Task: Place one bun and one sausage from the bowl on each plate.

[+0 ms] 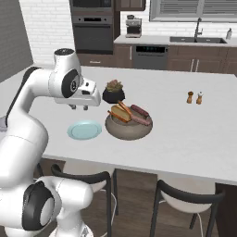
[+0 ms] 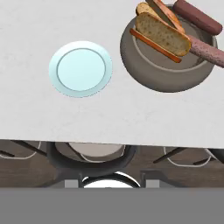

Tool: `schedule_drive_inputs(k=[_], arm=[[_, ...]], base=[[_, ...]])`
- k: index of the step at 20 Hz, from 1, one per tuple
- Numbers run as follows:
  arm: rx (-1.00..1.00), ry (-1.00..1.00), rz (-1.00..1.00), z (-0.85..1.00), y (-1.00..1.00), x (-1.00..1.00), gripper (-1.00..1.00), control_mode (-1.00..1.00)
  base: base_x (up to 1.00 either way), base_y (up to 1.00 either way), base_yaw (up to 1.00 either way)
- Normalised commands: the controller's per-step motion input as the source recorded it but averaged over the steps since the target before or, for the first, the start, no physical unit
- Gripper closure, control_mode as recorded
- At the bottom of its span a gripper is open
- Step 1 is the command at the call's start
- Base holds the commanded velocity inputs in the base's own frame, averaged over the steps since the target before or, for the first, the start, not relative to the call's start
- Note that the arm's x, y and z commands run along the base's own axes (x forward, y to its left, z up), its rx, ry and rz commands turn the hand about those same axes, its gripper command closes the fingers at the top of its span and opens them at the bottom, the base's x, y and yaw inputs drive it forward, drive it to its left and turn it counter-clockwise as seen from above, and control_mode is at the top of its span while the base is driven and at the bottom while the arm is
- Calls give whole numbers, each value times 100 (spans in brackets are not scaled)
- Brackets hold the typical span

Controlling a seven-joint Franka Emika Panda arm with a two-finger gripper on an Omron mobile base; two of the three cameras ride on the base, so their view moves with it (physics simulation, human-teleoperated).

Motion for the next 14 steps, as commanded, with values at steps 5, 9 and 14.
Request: schedule_drive_inputs(k=[5,9,14], arm=[[1,-14,6,-12,-44,-1,-100,-100],[-6,-23,19,-20,-80,-8,-100,-100],[-24,-4,24,-36,-48,6,-100,-100]], base=[[0,0,0],[0,0,0],[0,0,0]])
